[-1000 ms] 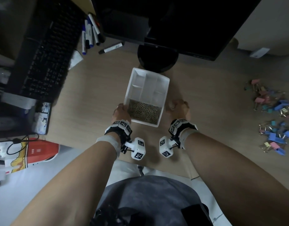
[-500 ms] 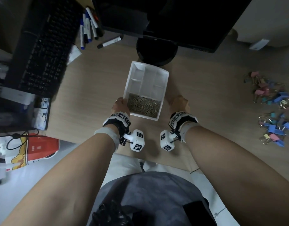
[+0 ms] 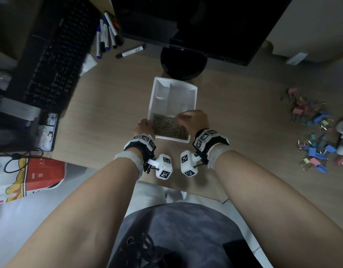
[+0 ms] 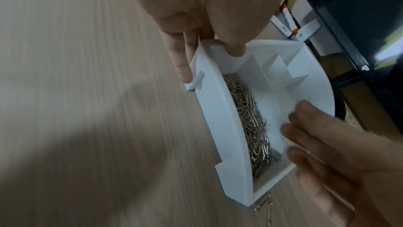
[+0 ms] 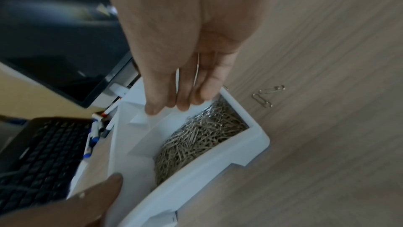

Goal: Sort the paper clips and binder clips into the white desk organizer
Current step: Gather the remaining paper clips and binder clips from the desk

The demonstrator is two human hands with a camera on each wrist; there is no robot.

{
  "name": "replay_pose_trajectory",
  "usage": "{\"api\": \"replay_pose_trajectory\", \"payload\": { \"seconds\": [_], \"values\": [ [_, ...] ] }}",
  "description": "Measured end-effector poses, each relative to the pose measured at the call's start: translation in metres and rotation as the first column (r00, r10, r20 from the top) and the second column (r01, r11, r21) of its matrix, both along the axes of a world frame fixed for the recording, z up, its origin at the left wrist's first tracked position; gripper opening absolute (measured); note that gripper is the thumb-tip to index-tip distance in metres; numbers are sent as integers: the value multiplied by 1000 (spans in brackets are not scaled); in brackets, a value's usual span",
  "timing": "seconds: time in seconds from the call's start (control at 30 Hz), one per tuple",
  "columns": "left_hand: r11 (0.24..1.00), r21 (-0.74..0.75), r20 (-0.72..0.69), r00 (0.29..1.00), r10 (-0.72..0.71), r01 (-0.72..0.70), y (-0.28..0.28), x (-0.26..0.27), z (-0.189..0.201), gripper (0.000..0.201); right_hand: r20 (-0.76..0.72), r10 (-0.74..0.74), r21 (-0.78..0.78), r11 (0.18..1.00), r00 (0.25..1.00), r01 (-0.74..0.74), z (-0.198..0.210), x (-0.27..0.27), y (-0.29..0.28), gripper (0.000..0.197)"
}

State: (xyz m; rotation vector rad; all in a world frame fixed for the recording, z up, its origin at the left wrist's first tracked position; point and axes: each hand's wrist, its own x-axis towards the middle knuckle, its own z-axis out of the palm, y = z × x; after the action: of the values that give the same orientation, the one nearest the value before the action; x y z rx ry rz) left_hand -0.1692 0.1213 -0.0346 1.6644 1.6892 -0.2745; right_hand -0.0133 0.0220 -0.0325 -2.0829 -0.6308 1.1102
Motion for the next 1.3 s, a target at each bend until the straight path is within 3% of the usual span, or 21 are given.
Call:
{"api": "replay_pose_trajectory", "payload": {
  "seconds": [0.07, 0.17, 0.27, 0.5, 0.73, 0.83, 0.93, 1.13, 1.3],
  "values": [
    [1000, -5, 12, 1000, -15, 15, 1, -2, -1, 39, 122, -111, -142, 982, 986, 128, -7, 13, -8, 19],
    [1000, 13, 35, 999, 3, -4, 0, -3, -3, 37, 252, -172, -413, 871, 952, 267, -23, 27, -33, 45],
    [1000, 2, 57, 998, 7, -7, -1, -6, -4, 36, 252, -164, -457, 849, 954, 267, -30, 16, -49, 65],
    [1000, -7, 98, 995, -27, 28, 4, -17, -2, 39, 260, -103, -492, 841, 960, 223, -40, -7, -42, 28],
    [997, -61, 143, 989, -39, 48, 9, -20, 2, 40, 285, -40, -543, 817, 958, 196, -36, -7, -36, 37],
    [996, -82, 153, 988, -30, 43, 9, -21, 1, 39, 318, -66, -547, 802, 946, 240, -30, -8, -39, 26],
    [996, -69, 135, 989, -55, 65, 10, -19, 2, 39, 339, -71, -519, 818, 938, 249, -33, -7, -42, 28],
    [963, -162, 55, 976, -211, 217, 18, -17, 6, 32, 330, -75, -561, 786, 941, 260, -34, -6, -39, 15],
    [983, -67, 63, 984, -166, 170, 9, -17, 5, 21, 327, 53, -601, 782, 944, 164, -42, -14, -39, 37]
  ]
}}
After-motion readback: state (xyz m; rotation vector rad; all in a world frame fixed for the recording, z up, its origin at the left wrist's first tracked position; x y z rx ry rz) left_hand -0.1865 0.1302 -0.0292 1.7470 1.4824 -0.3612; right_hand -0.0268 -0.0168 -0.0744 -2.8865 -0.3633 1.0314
